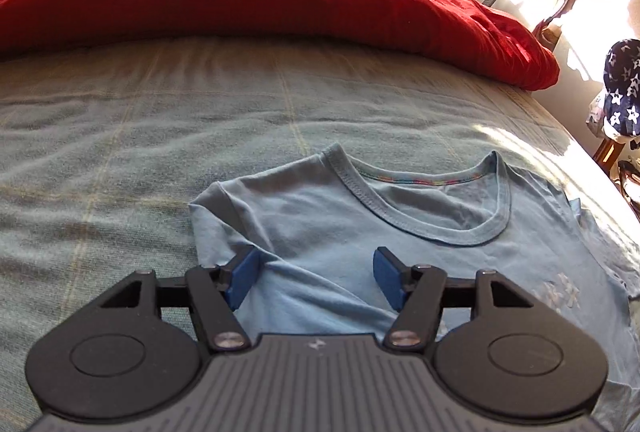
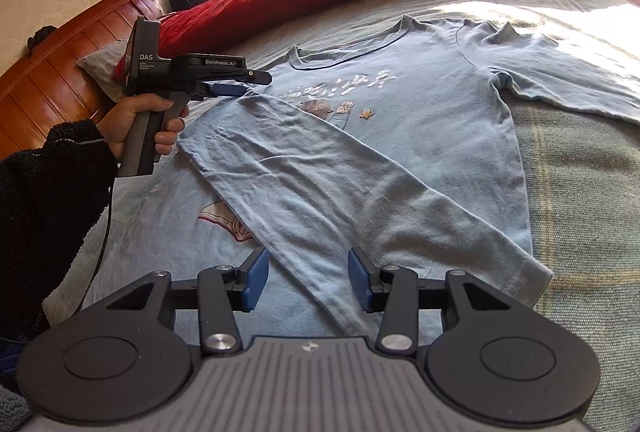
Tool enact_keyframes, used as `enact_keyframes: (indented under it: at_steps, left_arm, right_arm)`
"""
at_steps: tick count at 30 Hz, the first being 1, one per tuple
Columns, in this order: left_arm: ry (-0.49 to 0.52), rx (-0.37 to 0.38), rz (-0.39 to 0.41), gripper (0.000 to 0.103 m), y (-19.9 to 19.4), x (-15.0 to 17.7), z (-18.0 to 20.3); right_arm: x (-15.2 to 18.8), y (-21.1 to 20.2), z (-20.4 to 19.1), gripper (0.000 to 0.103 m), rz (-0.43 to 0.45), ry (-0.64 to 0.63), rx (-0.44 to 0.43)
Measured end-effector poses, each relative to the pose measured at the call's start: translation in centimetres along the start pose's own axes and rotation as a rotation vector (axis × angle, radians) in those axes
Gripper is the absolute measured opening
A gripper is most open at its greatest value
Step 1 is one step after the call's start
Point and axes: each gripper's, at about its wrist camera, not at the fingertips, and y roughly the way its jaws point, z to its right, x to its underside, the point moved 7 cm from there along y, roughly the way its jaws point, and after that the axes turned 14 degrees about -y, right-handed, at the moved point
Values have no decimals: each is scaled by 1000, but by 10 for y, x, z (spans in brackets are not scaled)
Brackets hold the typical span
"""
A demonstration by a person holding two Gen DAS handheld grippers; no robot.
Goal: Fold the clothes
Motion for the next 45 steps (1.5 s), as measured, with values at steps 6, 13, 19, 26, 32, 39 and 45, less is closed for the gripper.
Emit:
enact_keyframes:
  at_steps: [6, 13, 19, 26, 32, 39, 45]
  left_arm:
    - [-8, 31, -36, 63, -8, 13, 19]
    - [-16, 68, -79, 66, -18, 29, 42]
    - [-53, 72, -84, 68, -5, 30, 54]
    - [20, 66, -59, 70, -49, 31, 62]
    - [196, -48, -22, 72, -79, 57, 42]
    - [182, -74, -48, 74, -76, 80, 14]
    - [248, -115, -113, 76, -93, 94, 18]
  right_arm:
    - [0, 0, 2, 49, 9, 10, -18]
    - [2, -1, 2, 52, 26, 19, -33]
    - [3, -2, 1, 53, 33, 23, -30]
    - [-9, -14, -13, 59, 47, -25, 1]
    - [-54, 3, -29, 59, 77, -159, 89]
    - [-36, 34, -32, 59, -16, -201, 154]
    - [5, -1, -27, 61, -34, -123, 148]
